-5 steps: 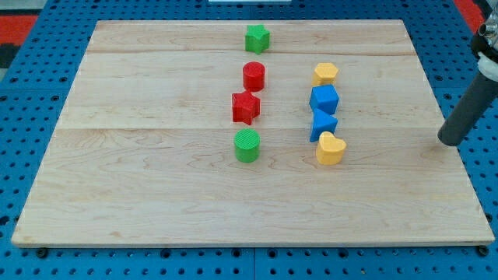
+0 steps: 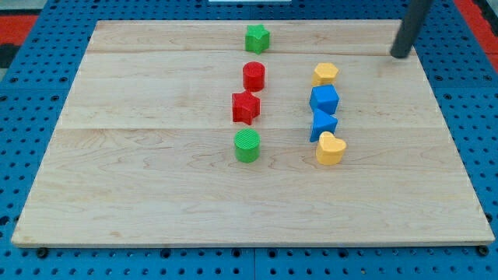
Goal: Push the green star to the left of the red circle
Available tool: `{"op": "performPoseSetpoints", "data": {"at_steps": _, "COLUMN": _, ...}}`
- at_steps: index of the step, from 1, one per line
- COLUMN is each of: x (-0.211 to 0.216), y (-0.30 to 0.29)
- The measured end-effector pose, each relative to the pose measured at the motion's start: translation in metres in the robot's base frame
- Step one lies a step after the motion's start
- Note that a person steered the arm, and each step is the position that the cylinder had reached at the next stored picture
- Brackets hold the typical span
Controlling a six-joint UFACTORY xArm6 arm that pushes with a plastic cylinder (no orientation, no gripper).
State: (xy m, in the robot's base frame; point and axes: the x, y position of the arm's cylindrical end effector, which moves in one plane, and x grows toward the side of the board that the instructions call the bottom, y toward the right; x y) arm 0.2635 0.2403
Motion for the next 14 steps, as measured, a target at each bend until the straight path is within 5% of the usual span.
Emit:
{"op": "performPoseSetpoints", "data": {"at_steps": 5, "x": -0.040, "y": -0.273}}
{"op": "performPoseSetpoints", "data": {"at_steps": 7, "x": -0.030, "y": -0.279}}
{"op": "performPoseSetpoints", "data": {"at_steps": 9, "x": -0.028, "y": -0.209}}
{"op": "performPoseSetpoints", "data": {"at_steps": 14, "x": 0.016, "y": -0.377}}
